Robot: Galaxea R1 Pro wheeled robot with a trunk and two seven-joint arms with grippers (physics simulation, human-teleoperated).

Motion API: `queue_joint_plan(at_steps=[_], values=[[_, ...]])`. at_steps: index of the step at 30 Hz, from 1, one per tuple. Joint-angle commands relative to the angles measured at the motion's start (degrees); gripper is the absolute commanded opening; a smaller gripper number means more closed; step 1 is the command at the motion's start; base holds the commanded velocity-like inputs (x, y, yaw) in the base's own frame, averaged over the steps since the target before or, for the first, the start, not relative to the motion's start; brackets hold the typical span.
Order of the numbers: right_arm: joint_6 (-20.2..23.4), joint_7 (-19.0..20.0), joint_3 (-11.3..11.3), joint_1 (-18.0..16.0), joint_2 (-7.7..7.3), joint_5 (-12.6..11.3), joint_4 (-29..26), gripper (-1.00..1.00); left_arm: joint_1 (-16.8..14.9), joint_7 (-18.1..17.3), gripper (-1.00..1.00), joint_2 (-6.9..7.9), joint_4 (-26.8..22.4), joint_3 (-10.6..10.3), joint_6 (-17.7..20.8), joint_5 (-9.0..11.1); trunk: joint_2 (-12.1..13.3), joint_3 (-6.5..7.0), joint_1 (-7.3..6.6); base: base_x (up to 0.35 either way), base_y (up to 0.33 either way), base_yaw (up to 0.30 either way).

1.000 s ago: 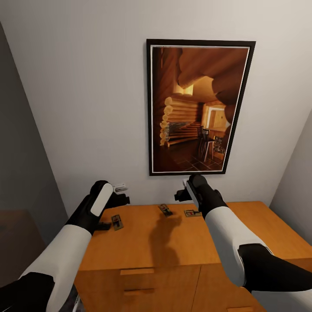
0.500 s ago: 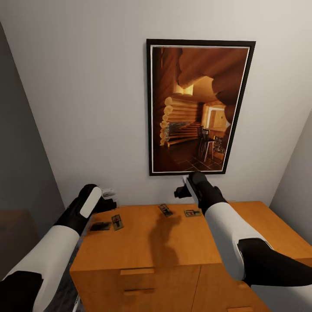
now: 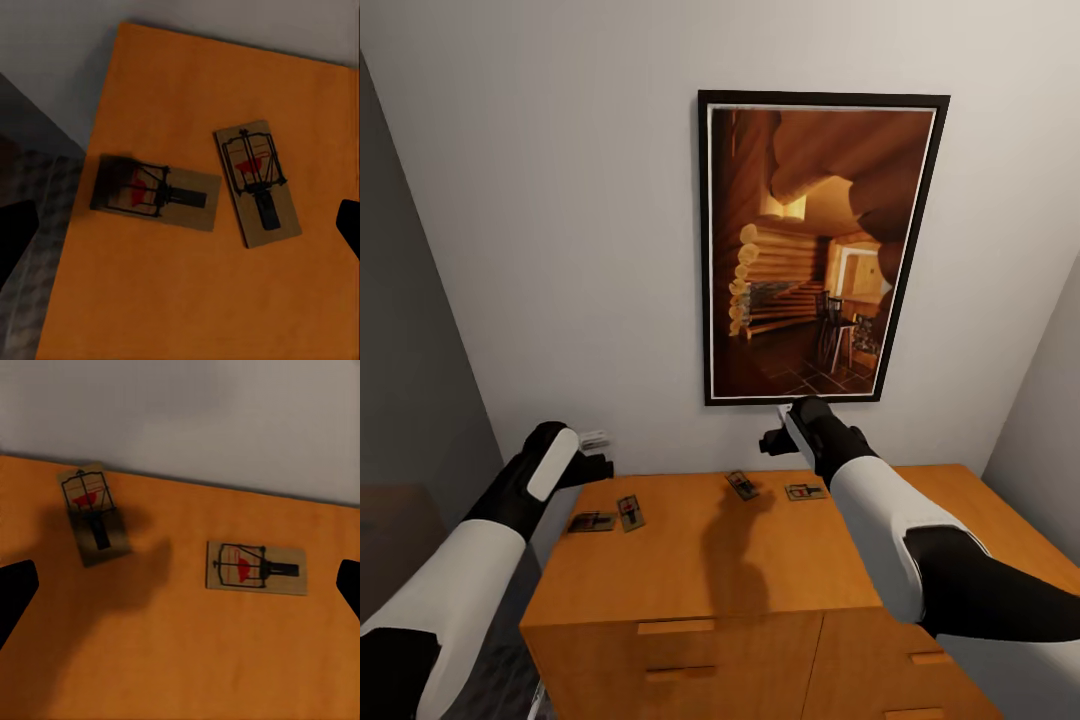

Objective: Take the four mousetraps from the cabinet in the bathroom and place them on the bathroom floor. Make sure all four end up on the same floor surface, and ensure that at least two of them are either under or directly next to the same bathroom sink.

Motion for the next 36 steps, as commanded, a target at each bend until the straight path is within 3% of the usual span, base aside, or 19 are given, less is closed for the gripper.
queue_joint_plan(at_steps=[1,13,36], values=[[0.24,0.00,-0.08,-0.07,0.03,0.10,-0.02,1.00,-0.06,0.56,1.00,0.08,-0.47,-0.25,0.09,0.61,-0.13,-0.14,0.04,0.000,0.000,0.000],[-0.02,-0.44,-0.10,-0.14,0.03,-0.49,0.10,1.00,-0.06,0.59,1.00,-0.03,-3.81,-0.27,0.09,0.67,-0.13,-0.14,0.04,0.000,0.000,0.000],[-0.01,-3.09,-0.18,-0.14,0.03,-0.71,0.20,1.00,-0.06,0.79,1.00,-0.74,-4.06,0.07,0.07,0.99,-0.13,-0.14,0.04,0.000,0.000,0.000]])
